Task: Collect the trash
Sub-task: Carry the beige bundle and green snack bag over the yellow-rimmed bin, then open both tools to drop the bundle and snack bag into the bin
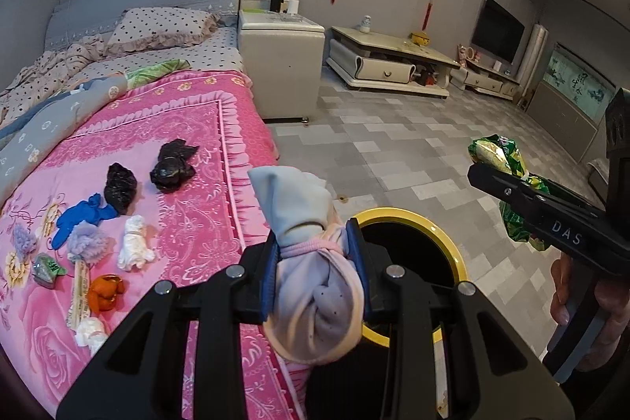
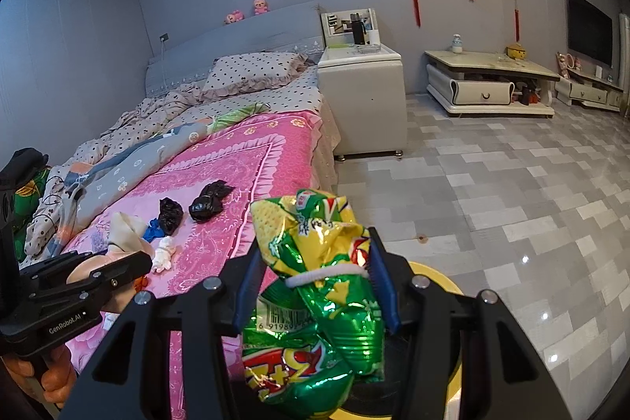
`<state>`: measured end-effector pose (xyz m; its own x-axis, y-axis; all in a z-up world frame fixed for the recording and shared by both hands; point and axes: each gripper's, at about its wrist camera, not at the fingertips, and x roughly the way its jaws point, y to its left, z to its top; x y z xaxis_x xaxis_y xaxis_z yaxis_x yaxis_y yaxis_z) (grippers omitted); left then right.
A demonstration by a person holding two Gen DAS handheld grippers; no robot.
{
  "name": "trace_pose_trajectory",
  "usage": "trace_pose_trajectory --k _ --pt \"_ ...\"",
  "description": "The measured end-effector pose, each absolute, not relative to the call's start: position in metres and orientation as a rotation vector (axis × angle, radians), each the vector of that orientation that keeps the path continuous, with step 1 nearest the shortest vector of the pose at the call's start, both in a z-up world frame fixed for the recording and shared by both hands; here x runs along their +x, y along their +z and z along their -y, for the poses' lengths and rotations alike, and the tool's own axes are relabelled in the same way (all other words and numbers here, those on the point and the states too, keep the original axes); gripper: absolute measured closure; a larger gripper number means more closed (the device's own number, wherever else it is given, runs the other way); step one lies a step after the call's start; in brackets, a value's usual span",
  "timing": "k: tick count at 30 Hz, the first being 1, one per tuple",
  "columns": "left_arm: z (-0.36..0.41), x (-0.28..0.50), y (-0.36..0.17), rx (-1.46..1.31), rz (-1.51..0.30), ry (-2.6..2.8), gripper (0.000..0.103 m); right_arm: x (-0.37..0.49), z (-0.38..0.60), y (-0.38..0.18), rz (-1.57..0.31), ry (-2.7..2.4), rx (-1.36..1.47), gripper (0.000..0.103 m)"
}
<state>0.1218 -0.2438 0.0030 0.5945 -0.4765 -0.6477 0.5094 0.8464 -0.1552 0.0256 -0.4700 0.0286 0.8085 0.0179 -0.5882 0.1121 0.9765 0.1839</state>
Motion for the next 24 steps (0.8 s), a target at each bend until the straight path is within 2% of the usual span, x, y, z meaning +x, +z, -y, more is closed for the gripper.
trace_pose_trajectory --k 10,20,23,24 --pt "0.310 0.134 -0.034 0.079 -0.813 -0.642 0.073 0.031 0.510 -0.007 -0.690 -0.109 0.283 0.056" --pt "0.342 0.141 -0.072 0.074 -0.891 -0.687 0.073 0.042 0.540 -0.036 -0.742 -0.132 0.370 0.056" --pt "0.341 0.142 -0.076 0.061 -0.897 -0.703 0.071 0.042 0.544 -0.035 -0.734 -0.140 0.376 0.056" --pt "0.341 0.142 -0.076 0.060 -0.894 -0.702 0.067 0.041 0.545 -0.034 -0.731 -0.141 0.378 0.056"
